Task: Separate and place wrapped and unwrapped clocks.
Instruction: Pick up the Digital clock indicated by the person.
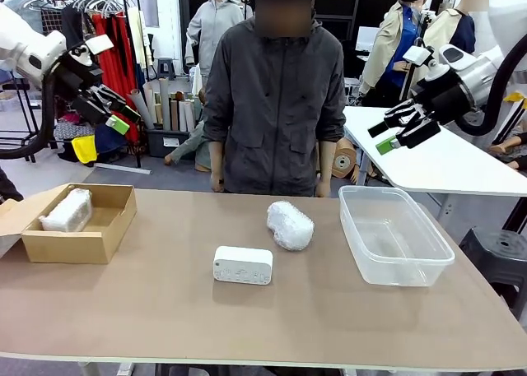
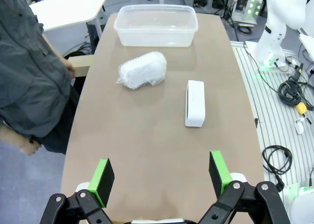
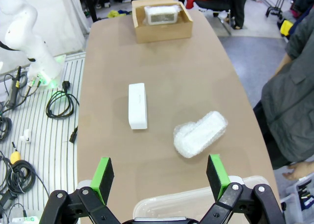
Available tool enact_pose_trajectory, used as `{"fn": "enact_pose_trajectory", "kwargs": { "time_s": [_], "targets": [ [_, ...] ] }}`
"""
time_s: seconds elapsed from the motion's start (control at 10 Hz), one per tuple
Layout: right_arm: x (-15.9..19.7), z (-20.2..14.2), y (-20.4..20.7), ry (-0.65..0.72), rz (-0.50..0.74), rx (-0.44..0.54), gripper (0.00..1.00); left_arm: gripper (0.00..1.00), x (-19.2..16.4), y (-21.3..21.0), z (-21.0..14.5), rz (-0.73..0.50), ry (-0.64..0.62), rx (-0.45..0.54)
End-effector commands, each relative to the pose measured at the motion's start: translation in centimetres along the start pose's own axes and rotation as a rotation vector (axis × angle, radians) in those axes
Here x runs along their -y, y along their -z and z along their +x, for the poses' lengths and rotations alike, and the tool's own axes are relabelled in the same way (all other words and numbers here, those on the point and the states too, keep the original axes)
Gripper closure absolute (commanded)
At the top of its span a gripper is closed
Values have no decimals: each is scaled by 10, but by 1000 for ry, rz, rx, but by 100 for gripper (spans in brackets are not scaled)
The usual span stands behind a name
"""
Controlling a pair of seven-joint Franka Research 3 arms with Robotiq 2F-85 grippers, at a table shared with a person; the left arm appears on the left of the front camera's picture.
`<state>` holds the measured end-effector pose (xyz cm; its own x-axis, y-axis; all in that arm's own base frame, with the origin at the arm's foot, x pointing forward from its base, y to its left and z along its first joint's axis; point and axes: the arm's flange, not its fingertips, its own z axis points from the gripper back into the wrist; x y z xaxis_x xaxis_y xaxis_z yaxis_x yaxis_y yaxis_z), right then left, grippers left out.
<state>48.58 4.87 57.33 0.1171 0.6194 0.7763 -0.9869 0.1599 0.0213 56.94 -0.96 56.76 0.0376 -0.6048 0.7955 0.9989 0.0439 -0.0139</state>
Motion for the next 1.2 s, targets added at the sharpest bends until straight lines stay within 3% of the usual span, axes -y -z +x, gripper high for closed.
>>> {"fn": "enact_pose_trajectory", "kwargs": {
  "time_s": [0.0,1.1],
  "targets": [
    [-1,1,0,-4,2,10,0,0,1,-1,-1,-4,17,1],
    [-1,1,0,-4,2,10,0,0,1,-1,-1,-4,17,1]
  ]
}}
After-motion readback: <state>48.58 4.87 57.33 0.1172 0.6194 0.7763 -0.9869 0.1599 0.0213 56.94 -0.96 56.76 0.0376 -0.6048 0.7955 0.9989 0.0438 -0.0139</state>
